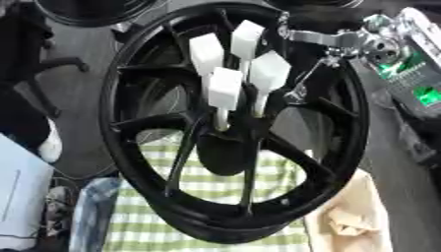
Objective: Pull the pin out of the wheel hub.
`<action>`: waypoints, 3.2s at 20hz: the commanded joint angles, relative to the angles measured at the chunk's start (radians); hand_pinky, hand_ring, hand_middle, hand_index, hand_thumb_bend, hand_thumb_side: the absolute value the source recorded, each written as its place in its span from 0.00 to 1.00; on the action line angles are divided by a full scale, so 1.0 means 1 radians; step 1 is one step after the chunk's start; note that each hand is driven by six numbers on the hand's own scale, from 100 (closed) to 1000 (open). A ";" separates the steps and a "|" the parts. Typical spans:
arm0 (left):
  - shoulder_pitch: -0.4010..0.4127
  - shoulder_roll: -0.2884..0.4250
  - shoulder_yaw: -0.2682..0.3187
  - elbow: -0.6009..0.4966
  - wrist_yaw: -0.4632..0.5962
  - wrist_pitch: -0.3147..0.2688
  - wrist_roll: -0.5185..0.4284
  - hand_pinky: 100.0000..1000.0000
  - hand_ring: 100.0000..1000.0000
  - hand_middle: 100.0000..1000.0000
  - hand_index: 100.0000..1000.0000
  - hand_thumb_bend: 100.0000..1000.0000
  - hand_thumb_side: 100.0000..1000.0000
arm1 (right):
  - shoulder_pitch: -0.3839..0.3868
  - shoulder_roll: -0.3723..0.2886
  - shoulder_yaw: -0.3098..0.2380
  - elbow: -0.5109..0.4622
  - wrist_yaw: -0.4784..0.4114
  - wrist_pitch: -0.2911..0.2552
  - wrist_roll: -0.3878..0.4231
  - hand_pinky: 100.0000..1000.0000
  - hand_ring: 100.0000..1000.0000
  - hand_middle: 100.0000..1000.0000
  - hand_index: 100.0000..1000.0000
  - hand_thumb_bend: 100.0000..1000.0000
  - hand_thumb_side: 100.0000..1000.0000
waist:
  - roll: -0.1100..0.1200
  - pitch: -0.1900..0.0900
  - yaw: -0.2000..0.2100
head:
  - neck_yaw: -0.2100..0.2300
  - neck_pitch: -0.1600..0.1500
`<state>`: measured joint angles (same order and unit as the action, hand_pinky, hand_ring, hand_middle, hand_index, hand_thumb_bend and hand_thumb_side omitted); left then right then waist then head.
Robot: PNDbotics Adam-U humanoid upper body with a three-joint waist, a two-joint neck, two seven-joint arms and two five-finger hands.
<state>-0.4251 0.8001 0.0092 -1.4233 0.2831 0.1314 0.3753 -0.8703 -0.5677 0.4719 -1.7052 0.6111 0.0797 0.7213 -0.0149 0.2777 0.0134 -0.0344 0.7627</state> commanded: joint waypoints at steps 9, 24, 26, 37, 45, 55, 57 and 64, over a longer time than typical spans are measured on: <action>-0.004 0.029 0.014 -0.012 0.005 0.002 0.004 0.89 0.83 0.85 0.86 0.37 0.76 | -0.025 -0.023 -0.019 -0.048 -0.077 0.035 -0.018 0.56 0.48 0.45 0.56 0.25 0.00 | 0.005 -0.016 0.001 | -0.003 -0.015; 0.004 0.033 0.015 -0.013 0.006 0.004 0.006 0.89 0.83 0.85 0.86 0.36 0.76 | -0.023 -0.048 -0.092 -0.103 -0.158 0.122 -0.056 0.49 0.42 0.37 0.49 0.25 0.00 | 0.004 -0.024 -0.005 | -0.004 -0.011; 0.005 0.034 0.015 -0.014 0.006 0.004 0.006 0.89 0.83 0.85 0.86 0.36 0.76 | -0.028 -0.059 -0.114 -0.114 -0.187 0.144 -0.068 0.48 0.41 0.37 0.49 0.25 0.00 | 0.005 -0.025 -0.007 | -0.005 -0.009; 0.014 0.040 0.022 -0.023 0.009 0.001 0.012 0.89 0.83 0.85 0.86 0.36 0.76 | 0.039 -0.185 -0.309 -0.198 -0.363 0.271 -0.244 0.47 0.41 0.36 0.49 0.31 0.00 | 0.004 -0.028 -0.017 | -0.029 0.001; 0.029 0.051 0.037 -0.036 0.015 -0.005 0.026 0.89 0.83 0.85 0.86 0.36 0.76 | 0.342 -0.416 -0.545 -0.214 -0.355 0.346 -0.471 0.49 0.42 0.37 0.50 0.32 0.00 | 0.001 -0.022 -0.028 | -0.023 -0.004; 0.042 0.060 0.050 -0.043 0.023 -0.007 0.042 0.89 0.83 0.85 0.86 0.37 0.76 | 0.675 -0.417 -0.748 -0.048 -0.151 0.378 -0.598 0.79 0.80 0.77 0.85 0.60 0.12 | 0.004 -0.021 -0.045 | -0.002 -0.013; 0.043 0.060 0.050 -0.043 0.024 -0.007 0.043 0.89 0.83 0.85 0.86 0.37 0.76 | 0.689 -0.406 -0.759 -0.022 -0.105 0.355 -0.551 0.85 0.89 0.84 0.89 0.69 0.24 | 0.007 -0.022 -0.046 | -0.003 -0.013; 0.047 0.058 0.052 -0.045 0.027 -0.008 0.045 0.89 0.83 0.85 0.86 0.37 0.75 | 0.669 -0.371 -0.793 -0.023 -0.097 0.339 -0.576 0.81 0.87 0.83 0.89 0.70 0.29 | 0.014 -0.025 -0.050 | -0.005 -0.011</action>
<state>-0.3715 0.8103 0.0447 -1.4541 0.3090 0.1242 0.4160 -0.1906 -0.9144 -0.2991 -1.7174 0.5173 0.4195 0.1589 -0.0019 0.2755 -0.0352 -0.0382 0.7613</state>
